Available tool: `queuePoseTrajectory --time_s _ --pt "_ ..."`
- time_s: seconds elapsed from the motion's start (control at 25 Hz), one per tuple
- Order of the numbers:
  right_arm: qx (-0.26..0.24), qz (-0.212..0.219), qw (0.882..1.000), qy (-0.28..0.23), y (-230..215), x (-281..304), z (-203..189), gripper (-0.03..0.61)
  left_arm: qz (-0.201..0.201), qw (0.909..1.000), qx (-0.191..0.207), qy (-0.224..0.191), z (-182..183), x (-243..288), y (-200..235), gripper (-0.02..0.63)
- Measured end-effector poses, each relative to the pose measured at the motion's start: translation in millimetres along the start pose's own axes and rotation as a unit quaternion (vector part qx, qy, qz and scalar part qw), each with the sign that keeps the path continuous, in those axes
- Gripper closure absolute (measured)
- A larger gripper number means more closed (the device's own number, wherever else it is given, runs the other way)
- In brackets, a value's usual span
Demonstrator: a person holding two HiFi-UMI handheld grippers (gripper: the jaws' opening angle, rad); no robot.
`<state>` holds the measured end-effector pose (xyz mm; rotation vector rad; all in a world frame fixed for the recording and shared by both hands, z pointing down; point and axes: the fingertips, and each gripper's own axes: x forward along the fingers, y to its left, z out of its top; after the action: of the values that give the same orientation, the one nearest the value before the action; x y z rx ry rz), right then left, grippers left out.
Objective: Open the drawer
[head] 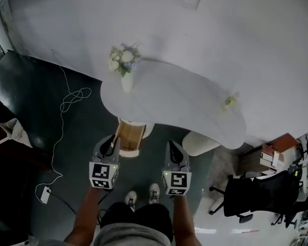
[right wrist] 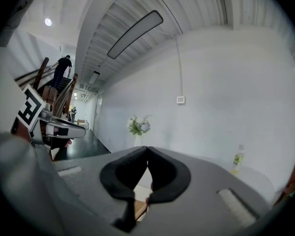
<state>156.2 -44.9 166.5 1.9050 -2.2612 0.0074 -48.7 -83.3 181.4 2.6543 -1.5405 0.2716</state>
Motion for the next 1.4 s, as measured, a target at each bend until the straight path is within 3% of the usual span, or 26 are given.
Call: queuePoseTrajectory --time_s 0.16,0.52,0.84,1.4 --pt "-0.001 -0.003 1.0 -0.011 -1.5 -19.2 15.7 0.575 -0.004 0.9999 0.014 -0.002 8.4 -15.3 -4.7 0.568" --pt "0.003 -0.007 0.999 -0.032 1.9 -33.4 34.6 0.575 0.006 0.9998 0.006 -0.019 23.3 -34.0 -1.1 0.593" --pt "0.0 -0.008 0.999 -0.036 0.5 -29.1 40.5 0.575 0.014 0.9989 0.02 -0.04 45.8 -31.4 9.3 0.601" --pt "0.0 -0.006 1.0 -0.029 0.9 -32.0 35.6 0.575 0.011 0.999 0.021 -0.036 43.7 -32.0 4.7 0.601"
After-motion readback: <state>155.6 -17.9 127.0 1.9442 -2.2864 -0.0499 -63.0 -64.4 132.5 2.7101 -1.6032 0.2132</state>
